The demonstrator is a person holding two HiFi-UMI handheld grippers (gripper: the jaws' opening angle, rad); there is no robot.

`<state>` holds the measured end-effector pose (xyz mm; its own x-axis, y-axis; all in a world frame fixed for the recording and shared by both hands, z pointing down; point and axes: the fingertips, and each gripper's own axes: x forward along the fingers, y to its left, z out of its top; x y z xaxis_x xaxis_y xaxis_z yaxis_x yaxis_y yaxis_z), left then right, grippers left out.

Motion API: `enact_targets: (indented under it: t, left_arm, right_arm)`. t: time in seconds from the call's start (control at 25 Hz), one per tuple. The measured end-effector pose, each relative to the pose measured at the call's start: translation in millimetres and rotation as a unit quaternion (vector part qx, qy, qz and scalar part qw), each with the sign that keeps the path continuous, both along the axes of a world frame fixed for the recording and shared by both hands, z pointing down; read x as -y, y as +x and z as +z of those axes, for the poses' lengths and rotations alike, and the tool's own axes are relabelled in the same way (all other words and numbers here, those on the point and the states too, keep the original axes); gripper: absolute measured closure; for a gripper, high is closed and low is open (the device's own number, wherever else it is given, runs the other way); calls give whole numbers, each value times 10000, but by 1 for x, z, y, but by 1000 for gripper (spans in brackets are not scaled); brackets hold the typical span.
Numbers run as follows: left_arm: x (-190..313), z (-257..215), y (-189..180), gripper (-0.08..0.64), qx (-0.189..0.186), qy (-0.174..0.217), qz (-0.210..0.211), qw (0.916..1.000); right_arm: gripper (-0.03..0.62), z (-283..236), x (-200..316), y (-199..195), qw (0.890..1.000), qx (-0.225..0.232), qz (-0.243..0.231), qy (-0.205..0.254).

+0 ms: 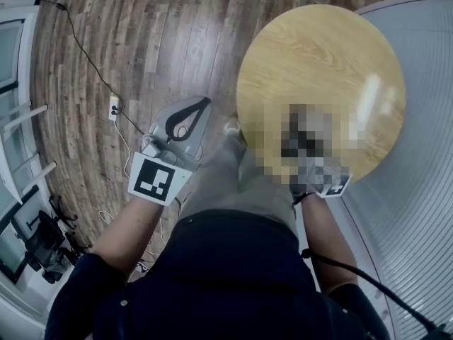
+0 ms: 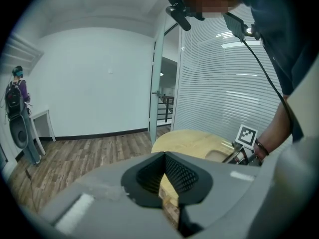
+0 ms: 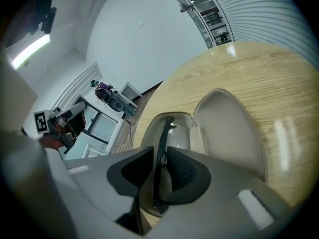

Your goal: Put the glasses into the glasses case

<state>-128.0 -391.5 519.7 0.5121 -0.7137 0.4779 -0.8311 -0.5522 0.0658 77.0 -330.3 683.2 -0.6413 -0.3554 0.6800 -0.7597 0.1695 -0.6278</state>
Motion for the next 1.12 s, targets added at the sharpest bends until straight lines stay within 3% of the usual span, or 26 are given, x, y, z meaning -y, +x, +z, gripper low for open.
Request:
enact_targets:
  t: [0.2,0.44,0.72,0.96,1.12]
  left_arm:
    - [0,-13,7,554,-9,150,47,9999]
    - [3,-37,22,554,-37,399,116,9991]
    - [7,-87,45,554,-118,1014,383,9940]
    - [2,-130,68,554,-266,1394,515,9885]
    - [-10,-152,90,554,-474,1537,648,9848]
  right_arm:
    - [444,-11,4,2,9999,58,-14,151]
    - [434,-35,6,12,9986,2,-70,532]
    - [434,-75,2,29,9937,-143,-55,1113]
    - [436,-144,15,35,9800,-209,-42,1981]
    - [439,-197,18,49,9573,-143,44,2889]
